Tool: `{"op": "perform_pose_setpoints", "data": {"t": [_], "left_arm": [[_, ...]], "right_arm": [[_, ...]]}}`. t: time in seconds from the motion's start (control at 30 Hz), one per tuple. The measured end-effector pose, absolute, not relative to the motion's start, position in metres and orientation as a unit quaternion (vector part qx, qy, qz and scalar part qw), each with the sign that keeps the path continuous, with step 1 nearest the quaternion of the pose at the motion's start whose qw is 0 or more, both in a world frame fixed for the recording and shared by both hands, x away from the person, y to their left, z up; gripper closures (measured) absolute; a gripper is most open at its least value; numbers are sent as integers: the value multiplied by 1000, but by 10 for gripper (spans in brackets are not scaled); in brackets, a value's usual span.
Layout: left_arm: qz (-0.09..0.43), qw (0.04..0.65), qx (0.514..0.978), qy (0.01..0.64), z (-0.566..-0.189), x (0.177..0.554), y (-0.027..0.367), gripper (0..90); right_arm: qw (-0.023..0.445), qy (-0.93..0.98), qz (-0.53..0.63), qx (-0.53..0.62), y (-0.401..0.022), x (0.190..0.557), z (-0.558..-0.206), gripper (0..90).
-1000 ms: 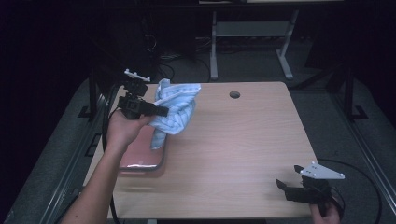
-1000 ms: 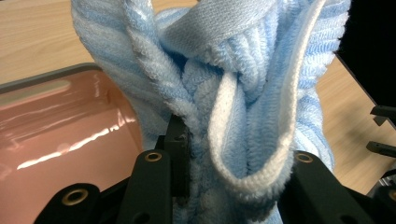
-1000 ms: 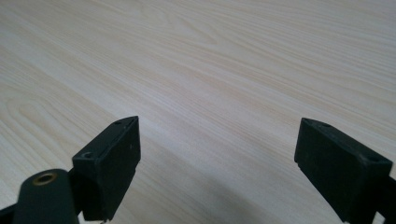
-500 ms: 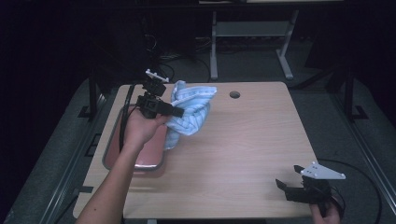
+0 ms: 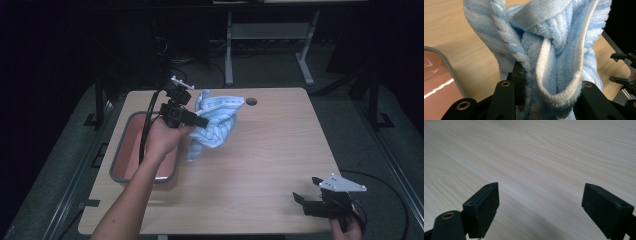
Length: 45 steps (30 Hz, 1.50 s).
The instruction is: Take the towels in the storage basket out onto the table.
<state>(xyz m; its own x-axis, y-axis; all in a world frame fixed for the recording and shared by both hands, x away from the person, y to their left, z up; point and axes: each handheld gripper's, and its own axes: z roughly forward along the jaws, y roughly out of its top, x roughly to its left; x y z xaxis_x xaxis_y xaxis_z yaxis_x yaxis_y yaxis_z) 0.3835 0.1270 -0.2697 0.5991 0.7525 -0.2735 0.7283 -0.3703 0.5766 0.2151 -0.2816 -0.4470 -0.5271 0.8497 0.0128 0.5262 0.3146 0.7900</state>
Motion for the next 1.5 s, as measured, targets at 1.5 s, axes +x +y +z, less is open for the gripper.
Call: {"op": "perform_pose_setpoints", "data": {"t": [1.5], "left_arm": [[-31, 300, 844, 444, -342, 422, 44, 637]], "right_arm": [[198, 779, 405, 435, -283, 214, -442, 138]]}}
